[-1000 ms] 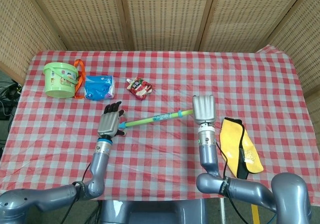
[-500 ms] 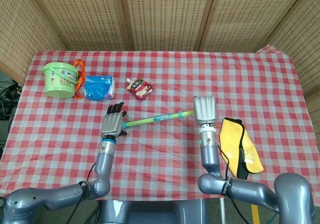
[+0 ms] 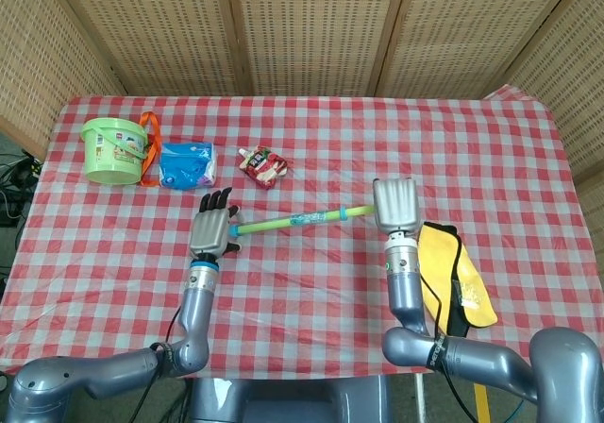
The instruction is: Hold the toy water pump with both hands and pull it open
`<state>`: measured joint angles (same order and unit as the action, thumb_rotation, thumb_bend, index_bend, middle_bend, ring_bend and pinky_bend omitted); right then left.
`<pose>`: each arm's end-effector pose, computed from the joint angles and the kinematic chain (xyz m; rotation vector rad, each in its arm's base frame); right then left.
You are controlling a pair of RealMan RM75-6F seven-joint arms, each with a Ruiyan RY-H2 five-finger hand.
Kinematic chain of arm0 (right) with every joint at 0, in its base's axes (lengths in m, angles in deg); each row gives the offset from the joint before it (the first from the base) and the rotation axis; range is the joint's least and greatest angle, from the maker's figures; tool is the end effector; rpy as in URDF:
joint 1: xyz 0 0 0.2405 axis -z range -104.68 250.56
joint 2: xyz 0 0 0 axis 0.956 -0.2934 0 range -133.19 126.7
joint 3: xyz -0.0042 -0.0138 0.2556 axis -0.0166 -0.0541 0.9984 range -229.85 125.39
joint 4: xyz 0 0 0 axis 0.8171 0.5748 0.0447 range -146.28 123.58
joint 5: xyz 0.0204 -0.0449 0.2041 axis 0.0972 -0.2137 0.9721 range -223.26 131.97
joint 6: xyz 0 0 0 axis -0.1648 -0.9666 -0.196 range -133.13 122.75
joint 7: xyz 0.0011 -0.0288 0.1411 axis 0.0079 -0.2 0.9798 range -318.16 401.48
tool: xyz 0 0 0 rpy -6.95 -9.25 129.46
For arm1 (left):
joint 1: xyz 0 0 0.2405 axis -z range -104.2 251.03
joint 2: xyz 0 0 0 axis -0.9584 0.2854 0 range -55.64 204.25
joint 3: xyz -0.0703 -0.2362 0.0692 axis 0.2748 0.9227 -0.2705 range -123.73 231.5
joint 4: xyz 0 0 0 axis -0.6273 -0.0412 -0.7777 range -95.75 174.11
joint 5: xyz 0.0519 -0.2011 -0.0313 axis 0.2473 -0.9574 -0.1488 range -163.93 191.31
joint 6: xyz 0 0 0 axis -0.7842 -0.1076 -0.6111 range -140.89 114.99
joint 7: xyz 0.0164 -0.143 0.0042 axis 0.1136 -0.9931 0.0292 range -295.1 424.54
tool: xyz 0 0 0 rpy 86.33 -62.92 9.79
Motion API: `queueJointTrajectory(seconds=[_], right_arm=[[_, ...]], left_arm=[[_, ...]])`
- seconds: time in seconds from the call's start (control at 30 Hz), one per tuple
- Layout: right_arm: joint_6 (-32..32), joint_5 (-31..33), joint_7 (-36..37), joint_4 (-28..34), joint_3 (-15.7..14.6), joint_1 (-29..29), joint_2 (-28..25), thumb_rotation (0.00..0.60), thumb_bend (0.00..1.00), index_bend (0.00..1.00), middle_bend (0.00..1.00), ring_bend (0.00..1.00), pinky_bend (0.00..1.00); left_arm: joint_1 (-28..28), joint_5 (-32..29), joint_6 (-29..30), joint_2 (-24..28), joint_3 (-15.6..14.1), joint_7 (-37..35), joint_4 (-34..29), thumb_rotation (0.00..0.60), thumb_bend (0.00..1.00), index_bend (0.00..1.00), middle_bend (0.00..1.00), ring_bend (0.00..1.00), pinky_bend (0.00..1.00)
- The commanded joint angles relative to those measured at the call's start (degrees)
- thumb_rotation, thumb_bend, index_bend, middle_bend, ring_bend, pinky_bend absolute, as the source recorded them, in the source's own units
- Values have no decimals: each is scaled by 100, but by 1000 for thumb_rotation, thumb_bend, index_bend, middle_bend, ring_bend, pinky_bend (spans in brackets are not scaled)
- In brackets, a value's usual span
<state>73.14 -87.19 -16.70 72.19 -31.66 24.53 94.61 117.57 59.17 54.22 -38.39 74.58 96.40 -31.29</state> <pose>-0.1140 -0.3799 0.0108 1.4497 -0.6616 0.6429 -0.1230 0.3510 -0.0850 -1.4493 -1.1726 -0.8964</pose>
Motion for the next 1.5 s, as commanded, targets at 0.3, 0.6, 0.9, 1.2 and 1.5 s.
queueJointTrajectory(seconds=[0.3,0.6,0.9,1.2,1.5], right_arm=[[75,-116,121,-7,-82,162,-293,600,482,796,1000,971,654],[213,-107,104,-85,-61,305,-577,600,482,797,1000,971,654],[390,23,-113,-256,-26,380,-708,600,482,797,1000,972,654],[467,157,-227,-187,63,436,-867,600,482,797,1000,972,654],[449,325,-252,-253,86,525,-982,600,481,796,1000,972,654]], left_arm=[[-279,281,288,405,-184,43,-558,600,374,530,0,0,0],[-534,420,372,647,-353,-96,-666,600,375,529,0,0,0],[-700,515,338,804,-457,-204,-580,600,374,531,0,0,0],[-736,635,332,779,-476,-241,-484,600,374,532,0,0,0],[-757,730,367,802,-461,-216,-489,600,376,533,0,0,0]])
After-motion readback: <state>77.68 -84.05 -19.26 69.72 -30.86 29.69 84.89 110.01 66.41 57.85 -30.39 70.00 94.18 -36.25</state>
